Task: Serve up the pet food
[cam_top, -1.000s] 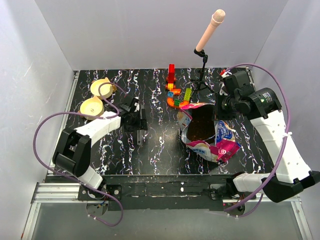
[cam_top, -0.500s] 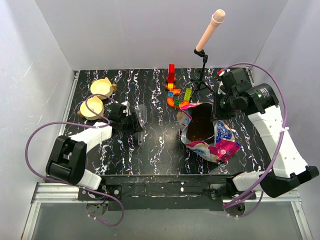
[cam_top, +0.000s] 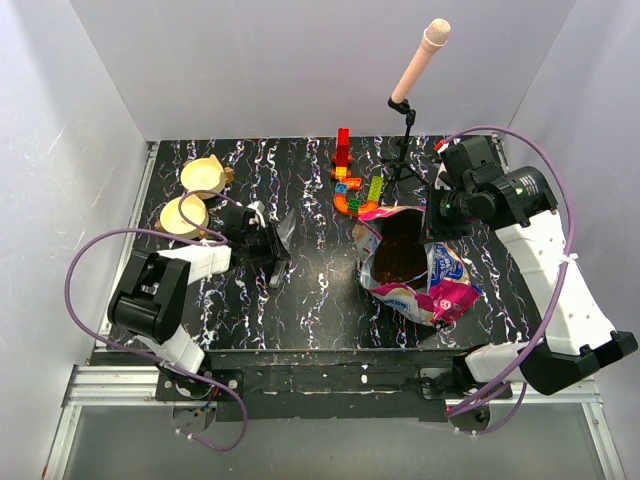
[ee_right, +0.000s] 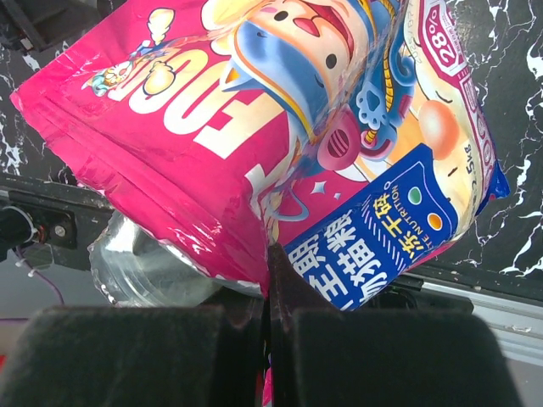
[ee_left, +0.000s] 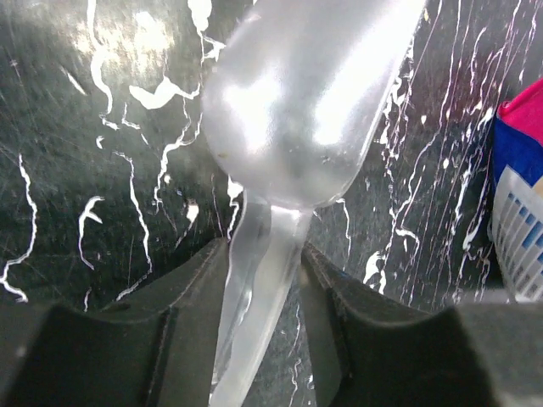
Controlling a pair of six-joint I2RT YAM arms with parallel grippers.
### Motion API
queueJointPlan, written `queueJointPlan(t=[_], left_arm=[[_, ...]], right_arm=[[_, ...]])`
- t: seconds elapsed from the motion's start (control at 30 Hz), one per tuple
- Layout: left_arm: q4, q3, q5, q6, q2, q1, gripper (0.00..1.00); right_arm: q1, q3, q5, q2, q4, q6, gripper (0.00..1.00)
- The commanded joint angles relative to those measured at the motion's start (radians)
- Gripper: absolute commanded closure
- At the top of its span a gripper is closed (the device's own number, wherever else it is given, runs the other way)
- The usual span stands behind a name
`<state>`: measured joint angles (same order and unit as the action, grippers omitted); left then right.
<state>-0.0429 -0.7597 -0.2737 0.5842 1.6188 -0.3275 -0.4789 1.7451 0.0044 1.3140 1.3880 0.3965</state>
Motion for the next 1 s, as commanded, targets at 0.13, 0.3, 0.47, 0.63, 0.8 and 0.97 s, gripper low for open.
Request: queueJointPlan(t=[0.13, 0.3, 0.47, 0.63, 0.8, 0.97], left_arm=[[-0.024, -0.058, 0.143, -0.032, 0.053, -0.096, 0.78], [-0.179, -0.13, 0.434, -0.072, 0.029, -0.199, 0.8], [-0.206, -0.138, 0.544, -0.09, 0.02, -0.246, 0.59], [-0.192, -0.119, 0.602, -0.083, -0.016, -0.303, 0.44], [-0.134, -0.069, 0.637, -0.077, -0.036, -0.326, 0.38], [-0.049, 0.003, 0.735, -0.064, -0.062, -0.373, 0.46]], right_arm=[[-0.004, 0.057, -0.09, -0.006, -0.056, 0.038, 0.99], [-0.004, 0.053, -0.096, -0.009, -0.07, 0.045, 0.99], [-0.004, 0.025, -0.11, -0.021, -0.081, 0.05, 0.99], [-0.004, 0.004, -0.121, -0.029, -0.089, 0.05, 0.99], [-0.004, 0.002, -0.145, -0.012, -0.095, 0.051, 0.99], [-0.004, 0.013, -0.144, -0.007, -0.11, 0.038, 0.99]])
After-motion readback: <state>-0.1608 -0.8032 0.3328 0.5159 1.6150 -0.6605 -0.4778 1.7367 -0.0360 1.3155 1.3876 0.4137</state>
